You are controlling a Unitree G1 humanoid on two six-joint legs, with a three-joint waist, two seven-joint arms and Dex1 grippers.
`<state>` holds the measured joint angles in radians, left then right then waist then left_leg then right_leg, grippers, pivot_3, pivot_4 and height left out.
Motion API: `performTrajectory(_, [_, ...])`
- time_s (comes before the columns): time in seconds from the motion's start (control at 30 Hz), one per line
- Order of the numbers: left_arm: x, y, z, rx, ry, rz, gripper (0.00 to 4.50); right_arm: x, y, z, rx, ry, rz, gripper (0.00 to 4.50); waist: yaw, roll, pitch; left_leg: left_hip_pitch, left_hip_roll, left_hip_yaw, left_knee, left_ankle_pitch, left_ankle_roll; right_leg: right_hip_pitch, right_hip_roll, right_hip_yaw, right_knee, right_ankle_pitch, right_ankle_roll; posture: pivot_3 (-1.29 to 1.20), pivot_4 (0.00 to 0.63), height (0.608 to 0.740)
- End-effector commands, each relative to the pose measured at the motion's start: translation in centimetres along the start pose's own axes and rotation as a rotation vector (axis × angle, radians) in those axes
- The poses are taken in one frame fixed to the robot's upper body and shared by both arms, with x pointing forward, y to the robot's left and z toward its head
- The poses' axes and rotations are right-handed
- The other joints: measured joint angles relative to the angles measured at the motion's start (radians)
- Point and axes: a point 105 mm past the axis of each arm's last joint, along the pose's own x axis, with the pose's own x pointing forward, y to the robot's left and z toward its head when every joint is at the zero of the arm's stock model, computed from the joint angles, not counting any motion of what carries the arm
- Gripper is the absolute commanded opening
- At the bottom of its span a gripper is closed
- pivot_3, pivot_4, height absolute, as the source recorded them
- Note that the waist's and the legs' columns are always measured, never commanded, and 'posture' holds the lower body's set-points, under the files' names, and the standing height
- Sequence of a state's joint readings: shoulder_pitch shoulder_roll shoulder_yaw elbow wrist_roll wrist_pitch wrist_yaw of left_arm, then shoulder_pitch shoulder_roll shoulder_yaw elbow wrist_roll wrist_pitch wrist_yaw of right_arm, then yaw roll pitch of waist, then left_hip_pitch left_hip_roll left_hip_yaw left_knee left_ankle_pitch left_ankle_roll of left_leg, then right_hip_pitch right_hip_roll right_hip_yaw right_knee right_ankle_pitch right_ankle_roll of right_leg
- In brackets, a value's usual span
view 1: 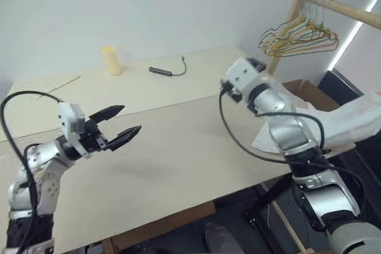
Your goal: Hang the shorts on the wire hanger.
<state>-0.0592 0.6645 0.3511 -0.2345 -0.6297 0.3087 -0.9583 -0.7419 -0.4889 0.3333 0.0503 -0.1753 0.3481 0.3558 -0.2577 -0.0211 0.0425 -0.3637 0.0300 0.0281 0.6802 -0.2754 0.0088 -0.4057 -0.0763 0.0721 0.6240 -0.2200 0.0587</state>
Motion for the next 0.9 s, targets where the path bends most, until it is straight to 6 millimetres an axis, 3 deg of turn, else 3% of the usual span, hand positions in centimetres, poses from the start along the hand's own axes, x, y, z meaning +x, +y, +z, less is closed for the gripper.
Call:
performTrajectory(0.03, [-0.4, -1.0, 1.0, 0.039, -0.006, 0.012, 4.50, -0.4, 1.6, 2.0, -0.036, -0.098, 0.104, 4.48, 0.028, 0.000, 0.000, 0.000, 0.000, 0.000, 0.000, 0.000, 0.000, 0.000, 0.000, 0.000, 0.000, 0.000, 0.000, -0.02, 0.000, 0.740])
performTrajectory(0.4, [-0.9, -2.7, -0.4, 0.029, 0.072, 0.043, 4.50, -2.4, 7.5, 1.5, -0.215, -0.178, 0.375, 4.48, 0.185, -0.001, 0.000, 0.001, 0.001, 0.007, 0.000, 0.000, 0.000, 0.000, 0.001, -0.003, 0.001, -0.001, -0.004, 0.06, 0.000, 0.740])
performTrajectory(0.9, [-0.5, -3.1, -1.3, 0.031, 0.116, 0.025, 4.50, -1.9, 8.1, 0.7, -0.274, -0.160, 0.399, 4.48, 0.230, -0.002, 0.000, 0.003, 0.001, 0.011, 0.000, 0.000, 0.000, 0.001, 0.003, -0.004, 0.002, -0.002, -0.006, 0.08, 0.000, 0.740])
